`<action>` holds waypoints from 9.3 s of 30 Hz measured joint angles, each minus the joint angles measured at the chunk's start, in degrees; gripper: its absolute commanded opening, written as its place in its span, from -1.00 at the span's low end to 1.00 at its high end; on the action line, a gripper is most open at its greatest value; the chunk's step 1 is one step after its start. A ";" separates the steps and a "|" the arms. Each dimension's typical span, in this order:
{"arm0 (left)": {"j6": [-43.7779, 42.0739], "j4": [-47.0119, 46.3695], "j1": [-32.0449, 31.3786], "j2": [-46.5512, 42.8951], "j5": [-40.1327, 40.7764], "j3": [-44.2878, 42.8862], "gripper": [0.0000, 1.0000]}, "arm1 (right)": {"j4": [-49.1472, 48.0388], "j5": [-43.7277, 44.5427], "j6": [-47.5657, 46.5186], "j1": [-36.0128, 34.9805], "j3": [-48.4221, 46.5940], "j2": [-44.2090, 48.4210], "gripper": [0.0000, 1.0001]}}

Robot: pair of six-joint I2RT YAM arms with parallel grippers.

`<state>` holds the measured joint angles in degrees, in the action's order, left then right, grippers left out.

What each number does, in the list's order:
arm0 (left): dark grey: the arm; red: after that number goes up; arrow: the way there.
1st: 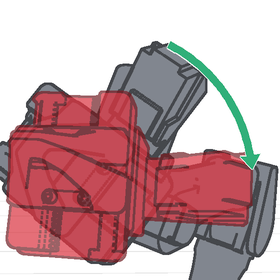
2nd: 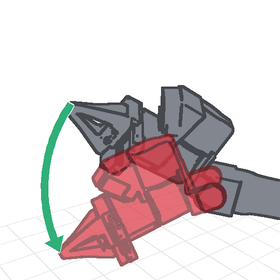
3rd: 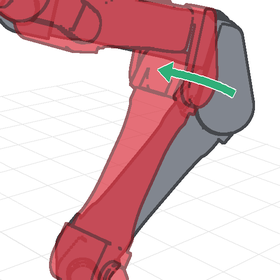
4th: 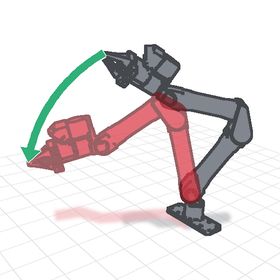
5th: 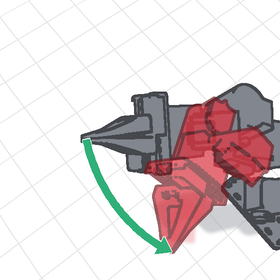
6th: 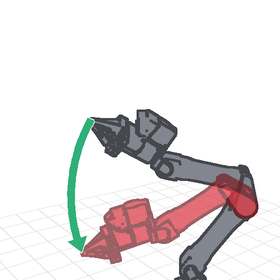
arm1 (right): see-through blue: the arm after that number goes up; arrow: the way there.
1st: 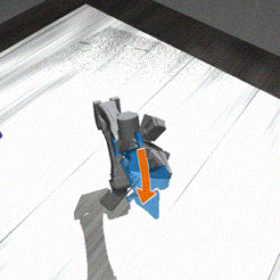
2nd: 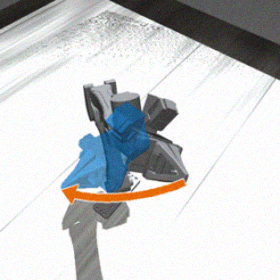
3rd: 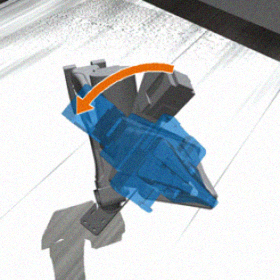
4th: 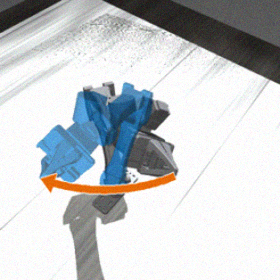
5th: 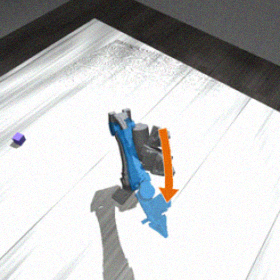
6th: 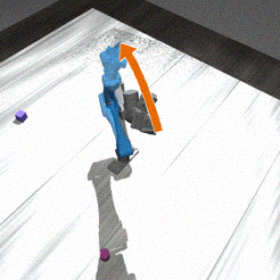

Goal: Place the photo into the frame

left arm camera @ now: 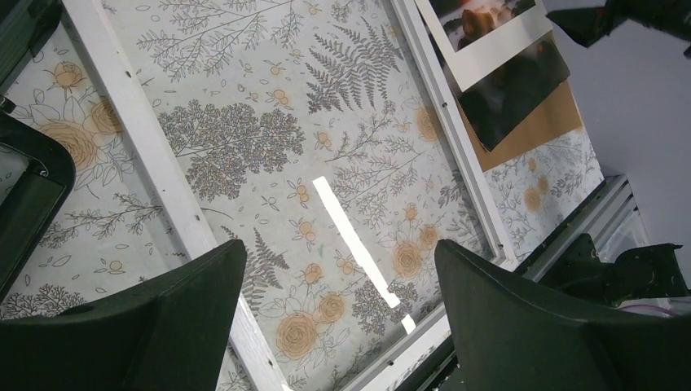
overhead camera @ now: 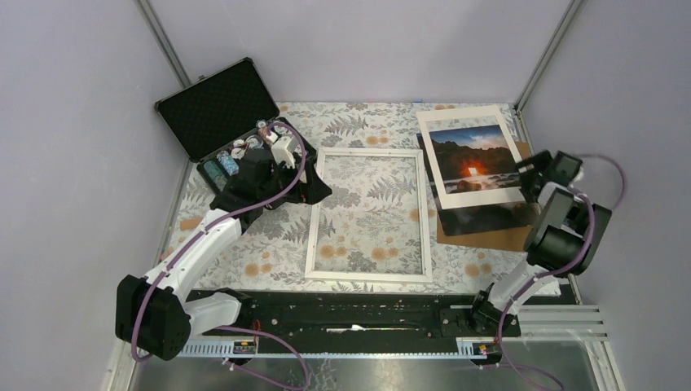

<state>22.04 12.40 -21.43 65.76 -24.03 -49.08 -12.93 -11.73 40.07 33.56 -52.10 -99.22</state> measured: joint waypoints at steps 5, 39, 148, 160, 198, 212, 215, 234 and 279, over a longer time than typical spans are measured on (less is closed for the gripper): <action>0.00 -0.09 0.00 -0.02 0.00 0.00 0.82 | 10.86 -2.75 -7.63 -13.25 -11.23 -3.15 0.81; 0.00 -0.07 -0.02 -0.87 -0.79 0.00 0.84 | 18.05 -6.88 -13.99 -31.12 3.87 5.05 0.71; -9.64 5.09 -28.37 4.15 16.46 -16.00 0.98 | 29.31 74.07 -36.44 -62.95 -12.35 -12.17 -1.00; -9.62 4.98 -28.37 3.82 16.37 -16.00 0.97 | 23.50 73.46 -45.77 -47.63 -24.26 -10.27 -1.00; -5.99 2.91 -8.74 -4.17 19.89 -13.81 0.97 | 53.96 -13.05 -16.94 -50.07 -42.01 29.16 -1.00; -6.19 2.47 -8.79 -5.99 24.55 -13.11 0.97 | 12.98 -42.93 11.37 -36.24 5.62 29.33 -1.00; -6.19 2.40 -8.79 -6.12 24.52 -13.11 0.97 | 10.29 -45.03 11.65 -31.87 14.47 24.96 -1.00; -5.97 1.51 -9.11 -5.64 22.51 -12.76 0.97 | 36.44 -34.14 -15.30 -29.44 7.54 19.43 -1.00; -5.29 0.79 -9.42 -4.76 19.06 -12.17 0.97 | 32.44 -22.45 -19.87 -37.46 4.46 11.15 0.42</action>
<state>16.75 13.19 -30.85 60.99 -4.97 -61.25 19.51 -34.17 20.21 -3.90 -47.64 -88.07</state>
